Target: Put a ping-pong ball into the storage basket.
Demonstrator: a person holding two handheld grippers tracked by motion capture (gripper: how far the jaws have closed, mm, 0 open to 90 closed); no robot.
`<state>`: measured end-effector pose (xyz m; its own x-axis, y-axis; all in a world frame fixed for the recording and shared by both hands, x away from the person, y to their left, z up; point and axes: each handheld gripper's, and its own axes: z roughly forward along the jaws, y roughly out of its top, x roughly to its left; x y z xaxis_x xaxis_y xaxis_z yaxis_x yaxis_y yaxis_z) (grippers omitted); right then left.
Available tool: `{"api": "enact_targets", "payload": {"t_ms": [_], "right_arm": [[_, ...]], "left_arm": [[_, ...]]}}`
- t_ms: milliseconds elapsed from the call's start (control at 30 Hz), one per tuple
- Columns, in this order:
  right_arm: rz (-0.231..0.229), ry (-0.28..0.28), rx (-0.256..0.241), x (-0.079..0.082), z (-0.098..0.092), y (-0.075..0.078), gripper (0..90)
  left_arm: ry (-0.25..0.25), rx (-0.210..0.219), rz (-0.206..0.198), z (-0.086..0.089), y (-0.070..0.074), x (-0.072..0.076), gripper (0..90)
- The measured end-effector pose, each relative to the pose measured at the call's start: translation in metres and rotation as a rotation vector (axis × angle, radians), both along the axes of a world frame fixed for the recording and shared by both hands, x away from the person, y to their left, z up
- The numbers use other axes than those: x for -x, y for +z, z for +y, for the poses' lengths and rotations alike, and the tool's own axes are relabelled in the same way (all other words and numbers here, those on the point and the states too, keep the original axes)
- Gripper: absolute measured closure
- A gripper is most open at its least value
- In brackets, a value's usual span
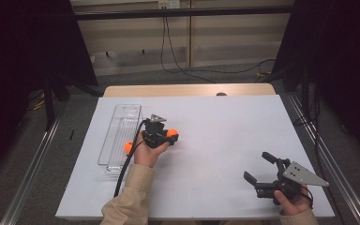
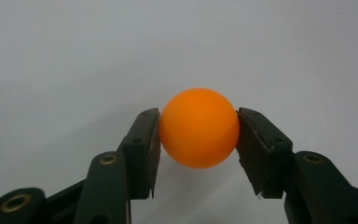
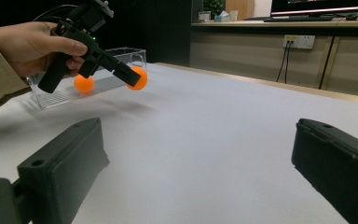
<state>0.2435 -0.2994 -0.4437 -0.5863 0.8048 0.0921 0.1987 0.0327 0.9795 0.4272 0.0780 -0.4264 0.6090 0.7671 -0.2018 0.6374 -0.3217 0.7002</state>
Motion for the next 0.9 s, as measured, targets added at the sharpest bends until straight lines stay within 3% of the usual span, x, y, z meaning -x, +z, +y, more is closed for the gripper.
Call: {"api": "enact_targets", "payload": {"t_ms": [900], "right_arm": [[-0.004,0.0,-0.002,0.0,-0.001,0.0,2.2]], "left_arm": [[0.011,0.026,0.013,0.015,0.015,0.003,50.7]]}}
